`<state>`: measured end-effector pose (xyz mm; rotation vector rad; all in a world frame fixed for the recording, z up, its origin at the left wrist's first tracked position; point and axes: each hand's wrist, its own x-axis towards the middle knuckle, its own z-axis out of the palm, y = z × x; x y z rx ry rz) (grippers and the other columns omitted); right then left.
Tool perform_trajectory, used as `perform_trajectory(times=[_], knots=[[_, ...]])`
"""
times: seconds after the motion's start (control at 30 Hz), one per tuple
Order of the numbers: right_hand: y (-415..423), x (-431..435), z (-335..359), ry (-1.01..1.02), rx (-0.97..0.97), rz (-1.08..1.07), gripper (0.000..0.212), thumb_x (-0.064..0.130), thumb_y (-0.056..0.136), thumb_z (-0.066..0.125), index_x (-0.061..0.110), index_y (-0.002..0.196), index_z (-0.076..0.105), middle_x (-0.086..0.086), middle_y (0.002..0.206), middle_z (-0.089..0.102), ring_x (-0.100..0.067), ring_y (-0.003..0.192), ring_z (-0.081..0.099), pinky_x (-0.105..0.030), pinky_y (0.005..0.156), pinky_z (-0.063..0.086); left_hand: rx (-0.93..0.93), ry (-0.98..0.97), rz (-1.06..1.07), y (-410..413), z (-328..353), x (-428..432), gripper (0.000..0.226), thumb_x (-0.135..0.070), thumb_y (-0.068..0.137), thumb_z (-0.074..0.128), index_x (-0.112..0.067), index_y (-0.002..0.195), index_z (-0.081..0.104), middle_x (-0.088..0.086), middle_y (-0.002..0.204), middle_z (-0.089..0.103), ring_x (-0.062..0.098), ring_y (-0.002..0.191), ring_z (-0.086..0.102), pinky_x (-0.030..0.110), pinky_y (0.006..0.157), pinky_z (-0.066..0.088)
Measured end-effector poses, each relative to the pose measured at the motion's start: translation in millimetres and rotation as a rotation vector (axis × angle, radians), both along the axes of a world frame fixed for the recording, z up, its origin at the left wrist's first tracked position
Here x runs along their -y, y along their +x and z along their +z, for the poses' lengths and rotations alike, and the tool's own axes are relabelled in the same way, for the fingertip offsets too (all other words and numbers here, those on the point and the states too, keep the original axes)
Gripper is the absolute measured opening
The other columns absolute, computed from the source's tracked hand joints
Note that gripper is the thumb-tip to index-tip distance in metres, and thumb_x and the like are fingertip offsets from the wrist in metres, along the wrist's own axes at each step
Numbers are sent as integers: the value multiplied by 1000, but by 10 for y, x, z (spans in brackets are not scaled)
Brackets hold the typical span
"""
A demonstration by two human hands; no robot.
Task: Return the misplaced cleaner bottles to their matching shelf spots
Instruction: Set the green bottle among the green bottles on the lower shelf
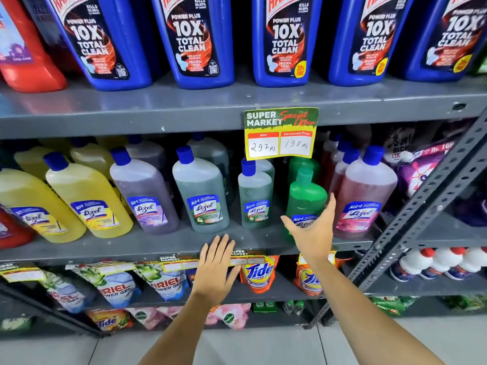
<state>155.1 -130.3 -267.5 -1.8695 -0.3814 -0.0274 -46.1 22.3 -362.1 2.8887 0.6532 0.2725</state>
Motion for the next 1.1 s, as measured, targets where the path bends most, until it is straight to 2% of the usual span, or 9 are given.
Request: perform_trajectory(times=[0.1,0.27,0.4,0.6,1.0,1.1], knots=[[-63,-20,-96,-45,-69,-11,132,34,57,94,22,155,6,-7,150,38,-23,137,41,-37,107,38,9,6,3,-1,-9,-12,67,-55,101,12,-14,147,37,8,155,34,28,143,27,46,114,14],[-23,-81,-197,-147,-127,-42,111,21,61,92,14,148,22,-9,136,50,-31,124,53,-43,98,45,17,3,6,5,-8,-7,62,-52,100,24,-14,147,37,7,155,35,28,143,27,44,115,12],[79,-103,-217,-158,-117,-6,107,22,60,92,14,143,26,-9,132,53,-31,119,55,-42,97,44,-7,-10,20,3,21,2,67,-56,101,10,-15,147,37,7,155,36,28,143,29,43,115,12],[195,-129,-226,-138,-110,49,102,22,60,92,16,139,27,-6,127,55,-26,112,59,-37,92,48,-35,-3,34,1,43,19,65,-55,102,11,-15,147,35,7,155,36,28,143,29,44,114,14],[257,-94,-225,-158,-115,98,105,26,60,93,19,140,25,-3,123,60,-25,110,60,-37,95,48,-78,-9,53,0,52,27,67,-56,102,9,-15,148,35,7,154,36,28,142,30,44,114,13],[255,-89,-232,-156,-115,105,108,26,60,92,21,143,23,-4,126,58,-24,112,60,-39,96,49,-76,-12,53,1,64,30,68,-56,102,8,-14,148,36,7,155,36,28,142,30,47,118,20]])
